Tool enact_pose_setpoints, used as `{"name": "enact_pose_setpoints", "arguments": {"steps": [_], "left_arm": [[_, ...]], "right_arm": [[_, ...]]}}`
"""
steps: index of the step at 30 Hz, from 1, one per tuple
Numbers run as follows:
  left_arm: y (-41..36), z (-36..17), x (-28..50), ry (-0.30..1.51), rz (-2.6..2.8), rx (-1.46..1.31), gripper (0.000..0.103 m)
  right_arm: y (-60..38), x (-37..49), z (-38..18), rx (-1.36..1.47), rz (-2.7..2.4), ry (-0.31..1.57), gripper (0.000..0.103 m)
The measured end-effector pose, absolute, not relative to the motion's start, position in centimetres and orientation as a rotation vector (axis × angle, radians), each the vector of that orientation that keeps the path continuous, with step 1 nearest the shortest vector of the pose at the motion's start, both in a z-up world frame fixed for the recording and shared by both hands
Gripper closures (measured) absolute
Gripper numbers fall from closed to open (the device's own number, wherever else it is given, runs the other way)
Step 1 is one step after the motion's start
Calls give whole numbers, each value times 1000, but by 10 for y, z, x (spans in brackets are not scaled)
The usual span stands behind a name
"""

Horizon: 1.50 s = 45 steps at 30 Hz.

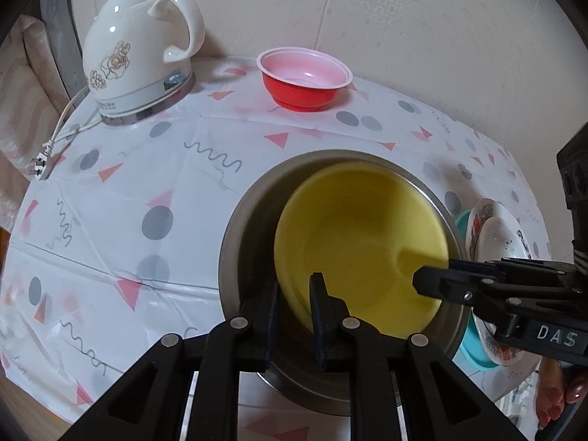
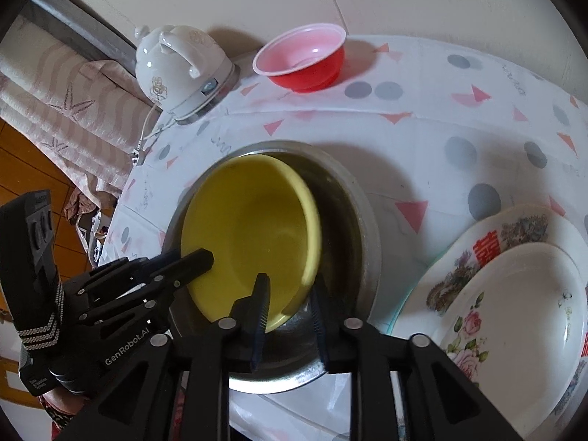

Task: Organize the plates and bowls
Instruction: 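Lift the yellow bowl with both grippers and carry it over the steel bowl, then lower the yellow bowl into the steel bowl and open both grippers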

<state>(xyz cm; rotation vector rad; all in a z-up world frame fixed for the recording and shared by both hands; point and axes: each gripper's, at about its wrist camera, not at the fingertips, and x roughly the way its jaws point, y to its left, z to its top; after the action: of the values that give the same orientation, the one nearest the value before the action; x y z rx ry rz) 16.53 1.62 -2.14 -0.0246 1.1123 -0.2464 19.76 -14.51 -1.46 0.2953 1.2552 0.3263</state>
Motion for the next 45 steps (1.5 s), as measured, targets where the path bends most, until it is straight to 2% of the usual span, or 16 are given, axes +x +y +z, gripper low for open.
{"name": "enact_pose_setpoints", "arguments": {"steps": [8, 12, 15, 25, 31, 33, 34, 41, 45], "left_arm": [[17, -20, 164, 1090, -240, 2, 83], [17, -18, 163, 1074, -252, 11, 72], [16, -18, 162, 1070, -255, 8, 69], [16, -16, 157, 1024, -245, 25, 69], [12, -10, 154, 994, -250, 43, 55], [10, -6, 151, 974, -246, 59, 45], [10, -5, 151, 964, -241, 68, 43], [12, 8, 149, 920, -225, 75, 39], [13, 10, 149, 919, -221, 68, 34]], "right_arm": [[-143, 199, -16, 305, 318, 1274, 77], [-145, 198, -14, 309, 317, 1273, 76], [-144, 197, -12, 303, 311, 1268, 75], [-152, 194, -11, 331, 296, 1255, 74], [-152, 190, -6, 321, 306, 1230, 74], [-153, 190, -5, 320, 309, 1221, 74], [-154, 190, -4, 323, 308, 1219, 74], [-159, 190, 0, 347, 306, 1200, 74], [-161, 191, 3, 358, 310, 1184, 74]]}}
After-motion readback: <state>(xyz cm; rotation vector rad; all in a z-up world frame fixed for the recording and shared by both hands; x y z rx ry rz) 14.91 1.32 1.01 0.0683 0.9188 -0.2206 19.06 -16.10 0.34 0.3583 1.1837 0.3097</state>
